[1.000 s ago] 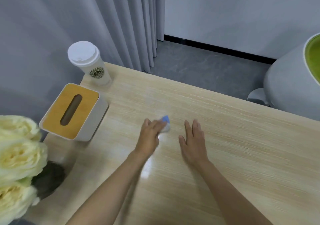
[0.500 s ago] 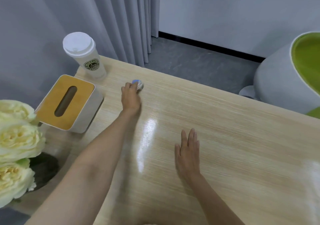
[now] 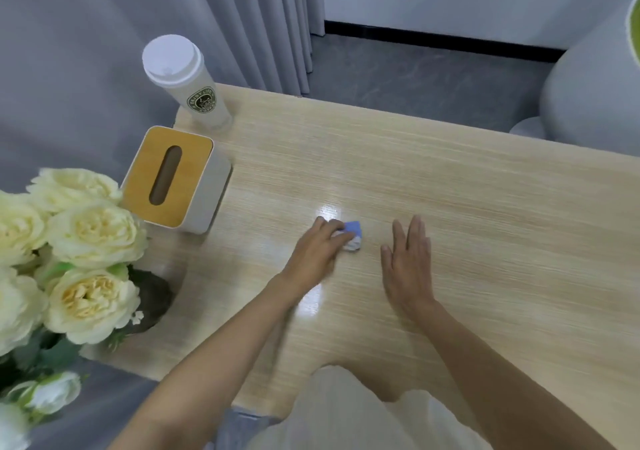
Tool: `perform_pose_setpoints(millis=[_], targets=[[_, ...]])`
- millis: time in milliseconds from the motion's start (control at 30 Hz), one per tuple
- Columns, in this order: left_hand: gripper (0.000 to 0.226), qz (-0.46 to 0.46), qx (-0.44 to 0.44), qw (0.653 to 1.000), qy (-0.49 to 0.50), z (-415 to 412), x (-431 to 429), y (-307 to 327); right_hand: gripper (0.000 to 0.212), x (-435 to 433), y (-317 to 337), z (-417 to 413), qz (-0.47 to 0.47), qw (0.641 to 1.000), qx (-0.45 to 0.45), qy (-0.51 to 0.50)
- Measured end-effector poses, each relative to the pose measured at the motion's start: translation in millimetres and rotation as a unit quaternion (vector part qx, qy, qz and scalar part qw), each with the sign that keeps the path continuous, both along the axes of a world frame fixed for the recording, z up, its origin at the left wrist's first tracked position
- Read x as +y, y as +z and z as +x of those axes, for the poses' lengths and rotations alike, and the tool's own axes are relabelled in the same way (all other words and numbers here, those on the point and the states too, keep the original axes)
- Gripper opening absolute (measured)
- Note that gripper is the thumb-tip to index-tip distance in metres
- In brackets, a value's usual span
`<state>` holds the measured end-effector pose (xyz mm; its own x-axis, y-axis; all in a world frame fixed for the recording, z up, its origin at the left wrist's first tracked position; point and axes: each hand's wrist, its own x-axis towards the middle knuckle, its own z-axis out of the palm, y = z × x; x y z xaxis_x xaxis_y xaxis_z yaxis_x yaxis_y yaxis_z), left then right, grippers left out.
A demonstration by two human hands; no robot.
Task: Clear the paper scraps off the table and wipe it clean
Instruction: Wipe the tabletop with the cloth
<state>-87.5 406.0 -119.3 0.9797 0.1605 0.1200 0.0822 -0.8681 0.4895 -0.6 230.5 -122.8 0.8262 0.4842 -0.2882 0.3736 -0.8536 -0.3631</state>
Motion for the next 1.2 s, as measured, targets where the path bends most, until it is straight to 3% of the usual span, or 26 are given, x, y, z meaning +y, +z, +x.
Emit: perform_pose_setpoints(millis=[67,133,233,367,467,633,867,1000,1033,1100,1133,1200], targets=[[0.045,-0.015,-0.026,0.984,0.177,-22.6,26.5,11.1,0.054,5.1,5.0,0.1,0.011,1.000,0.006,-0.003],[0.050,-0.019,-0.008,0.943,0.332,-40.8,55.1,14.9,0.054,10.0,7.2,-1.0,0.017,1.000,0.013,0.010],[0.059,-0.015,0.067,0.916,0.394,-51.6,70.1,5.2,0.054,8.5,6.8,-3.7,0.018,0.999,0.017,0.025],[0.059,-0.109,0.056,0.887,0.446,-29.2,35.0,4.1,0.054,-4.6,5.1,-12.8,0.006,0.999,0.023,0.025],[0.058,-0.135,0.022,0.913,0.384,-18.2,-4.0,1.7,0.055,-22.7,2.8,-17.4,-0.008,0.999,0.015,0.045],[0.072,-0.126,0.057,0.955,0.261,-21.1,-63.9,-4.7,0.054,-64.3,0.4,-24.7,-0.019,0.999,-0.002,0.029],[0.062,-0.134,0.087,0.984,0.079,-46.7,-174.9,-2.7,0.053,-124.8,5.6,-39.4,-0.016,1.000,0.001,0.025],[0.059,-0.011,0.027,0.991,-0.130,-83.8,-188.7,10.6,0.053,-171.0,8.9,-56.3,-0.013,1.000,0.012,0.025],[0.054,-0.001,-0.017,0.994,-0.111,-95.5,-184.9,13.1,0.053,-181.9,9.3,-63.0,-0.012,1.000,0.011,0.026],[0.035,-0.059,-0.024,0.991,0.119,-120.2,-163.6,24.6,0.052,-201.3,8.0,-76.5,-0.013,0.999,0.005,0.029],[0.034,-0.086,-0.010,0.963,0.255,-131.4,-146.1,27.0,0.052,-209.5,7.4,-81.3,-0.014,0.999,0.001,0.031],[0.048,-0.063,0.003,0.917,0.394,-152.5,-117.0,14.9,0.053,-223.0,5.8,-86.9,-0.014,1.000,0.002,0.024]])
